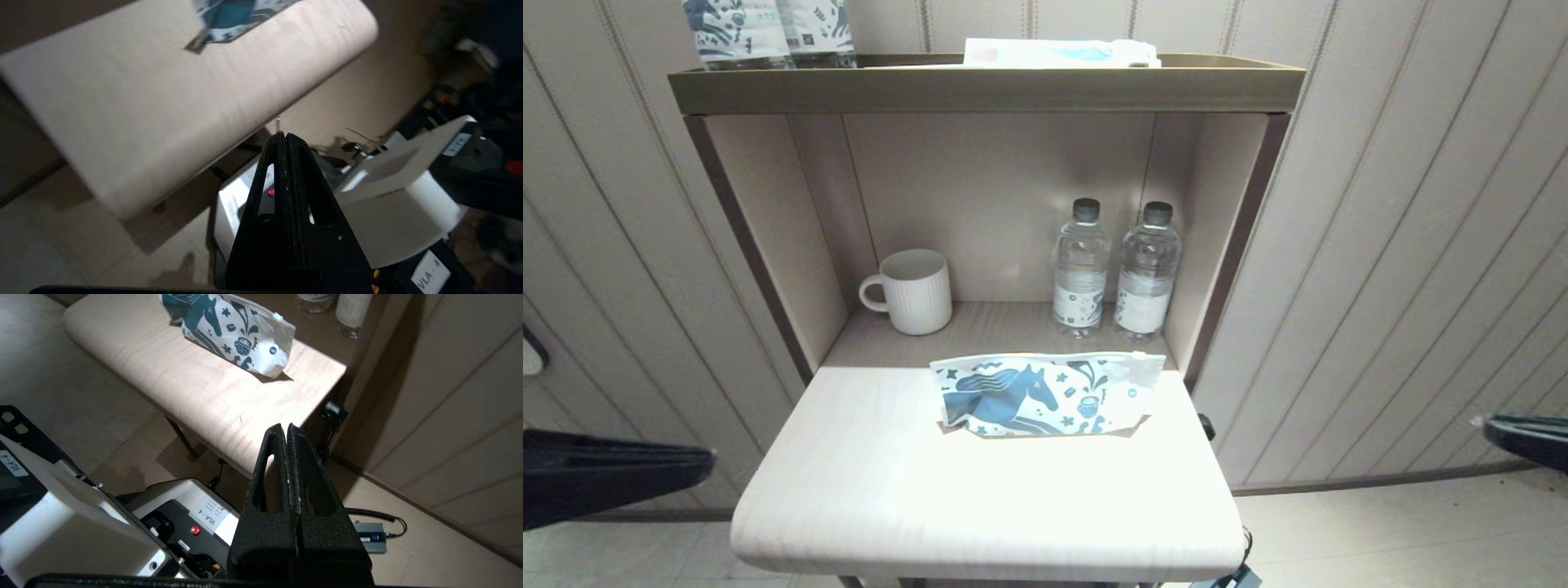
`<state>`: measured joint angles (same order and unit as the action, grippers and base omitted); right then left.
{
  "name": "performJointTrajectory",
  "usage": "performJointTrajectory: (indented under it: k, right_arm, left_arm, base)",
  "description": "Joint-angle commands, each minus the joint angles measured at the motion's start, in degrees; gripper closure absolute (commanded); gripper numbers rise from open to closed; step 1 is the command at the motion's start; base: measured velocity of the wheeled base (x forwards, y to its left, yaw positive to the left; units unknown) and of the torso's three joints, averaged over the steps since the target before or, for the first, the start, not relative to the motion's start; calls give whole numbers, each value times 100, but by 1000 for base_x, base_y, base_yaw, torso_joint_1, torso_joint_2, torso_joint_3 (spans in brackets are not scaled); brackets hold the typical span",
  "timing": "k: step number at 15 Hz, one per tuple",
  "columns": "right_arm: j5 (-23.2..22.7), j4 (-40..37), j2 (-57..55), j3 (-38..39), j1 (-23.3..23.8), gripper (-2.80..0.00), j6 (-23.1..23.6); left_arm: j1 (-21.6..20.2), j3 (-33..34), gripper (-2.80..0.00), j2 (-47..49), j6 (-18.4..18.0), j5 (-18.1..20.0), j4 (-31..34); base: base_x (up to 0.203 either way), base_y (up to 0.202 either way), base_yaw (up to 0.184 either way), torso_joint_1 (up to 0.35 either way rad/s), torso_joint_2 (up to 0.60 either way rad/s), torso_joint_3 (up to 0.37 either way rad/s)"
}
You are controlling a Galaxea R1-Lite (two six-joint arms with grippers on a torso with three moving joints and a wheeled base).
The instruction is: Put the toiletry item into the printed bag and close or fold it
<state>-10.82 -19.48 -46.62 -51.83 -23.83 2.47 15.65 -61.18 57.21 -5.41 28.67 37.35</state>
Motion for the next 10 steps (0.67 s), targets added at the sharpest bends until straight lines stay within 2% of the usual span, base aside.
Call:
performJointTrajectory:
  k: [1, 3, 5, 6, 7, 9, 10]
  right_arm:
    - [17, -304, 799, 98, 292, 0, -18]
    - [54, -959, 1536, 312, 841, 0, -37]
    - [130, -1182, 2228, 1171, 1104, 0, -39]
    - [324, -1206, 2592, 1633, 1216, 0, -44]
    - [701, -1166, 2940, 2121, 1350, 0, -58]
    - [1513, -644, 3112, 2807, 1499, 0, -353]
    - [1662, -308, 3122, 3171, 1540, 0, -568]
  left_arm:
    - [-1, 192, 0, -1196, 239, -1098, 115]
    - [-39, 433, 0, -2142, 461, -2236, 502]
    - [-122, 824, 0, -2895, 880, -2896, 896]
    - [-219, 1028, 0, -3218, 1063, -3058, 1055]
    - [-518, 1188, 0, -3444, 1151, -3129, 1180]
    - [-1435, 1520, 0, -3934, 1104, -3010, 1278]
    - [-1756, 1786, 0, -4206, 984, -2899, 1292]
  base:
    - [0, 0, 0, 0, 0, 0]
    - [0, 0, 0, 0, 0, 0]
    - [0, 0, 0, 0, 0, 0]
    - [0, 0, 0, 0, 0, 0]
    - [0, 0, 0, 0, 0, 0]
    - [0, 0, 0, 0, 0, 0]
    - [0, 0, 0, 0, 0, 0]
